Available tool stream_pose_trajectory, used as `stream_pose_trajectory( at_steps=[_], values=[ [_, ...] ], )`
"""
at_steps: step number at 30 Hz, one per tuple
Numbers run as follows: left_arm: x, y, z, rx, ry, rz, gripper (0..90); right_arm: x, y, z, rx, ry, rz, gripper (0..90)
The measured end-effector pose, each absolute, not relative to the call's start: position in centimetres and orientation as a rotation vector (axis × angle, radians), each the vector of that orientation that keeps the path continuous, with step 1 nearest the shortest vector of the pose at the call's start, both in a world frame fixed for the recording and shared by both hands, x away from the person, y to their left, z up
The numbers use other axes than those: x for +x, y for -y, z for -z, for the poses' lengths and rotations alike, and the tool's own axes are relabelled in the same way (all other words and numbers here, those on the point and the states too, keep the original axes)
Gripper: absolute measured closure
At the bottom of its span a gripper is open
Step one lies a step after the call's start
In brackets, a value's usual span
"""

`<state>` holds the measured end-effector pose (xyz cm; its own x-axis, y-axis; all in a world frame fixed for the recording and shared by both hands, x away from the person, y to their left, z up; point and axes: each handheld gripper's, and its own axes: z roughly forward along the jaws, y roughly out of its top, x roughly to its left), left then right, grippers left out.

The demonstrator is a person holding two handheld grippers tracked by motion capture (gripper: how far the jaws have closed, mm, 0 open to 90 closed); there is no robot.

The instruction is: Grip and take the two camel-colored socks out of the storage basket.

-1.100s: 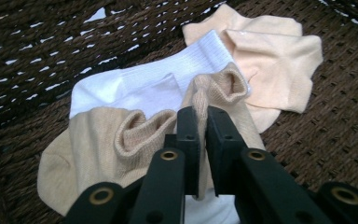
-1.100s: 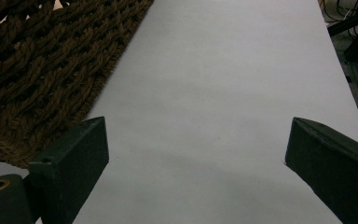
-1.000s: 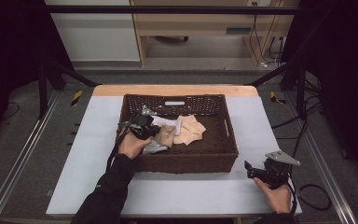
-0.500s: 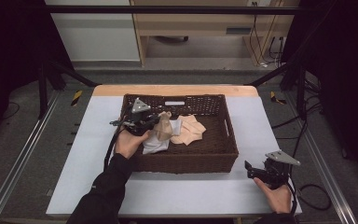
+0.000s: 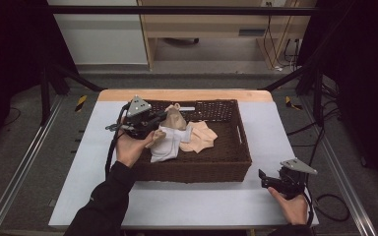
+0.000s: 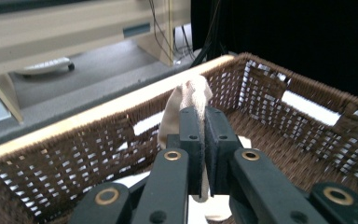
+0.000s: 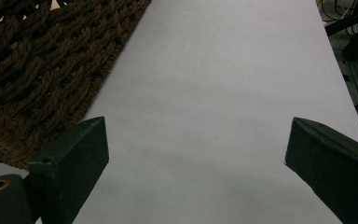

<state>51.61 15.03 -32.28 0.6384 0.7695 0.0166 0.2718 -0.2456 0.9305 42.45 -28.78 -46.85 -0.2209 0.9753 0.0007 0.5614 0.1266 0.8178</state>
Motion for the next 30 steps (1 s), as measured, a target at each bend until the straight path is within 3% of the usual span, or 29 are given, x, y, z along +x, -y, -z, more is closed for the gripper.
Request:
stream_pose_trajectory(
  at_steps=[14,30],
  values=[
    [49.0,-17.7,29.4,1.716,-0.823,-0.608,86.0,42.4,28.8,46.8,1.486,-1.849,-0.960,6.3],
    [46.3,-24.2,28.6,1.613,-0.878,-0.655,85.9,42.4,28.8,46.9,1.494,-1.845,-0.950,6.3]
  ],
)
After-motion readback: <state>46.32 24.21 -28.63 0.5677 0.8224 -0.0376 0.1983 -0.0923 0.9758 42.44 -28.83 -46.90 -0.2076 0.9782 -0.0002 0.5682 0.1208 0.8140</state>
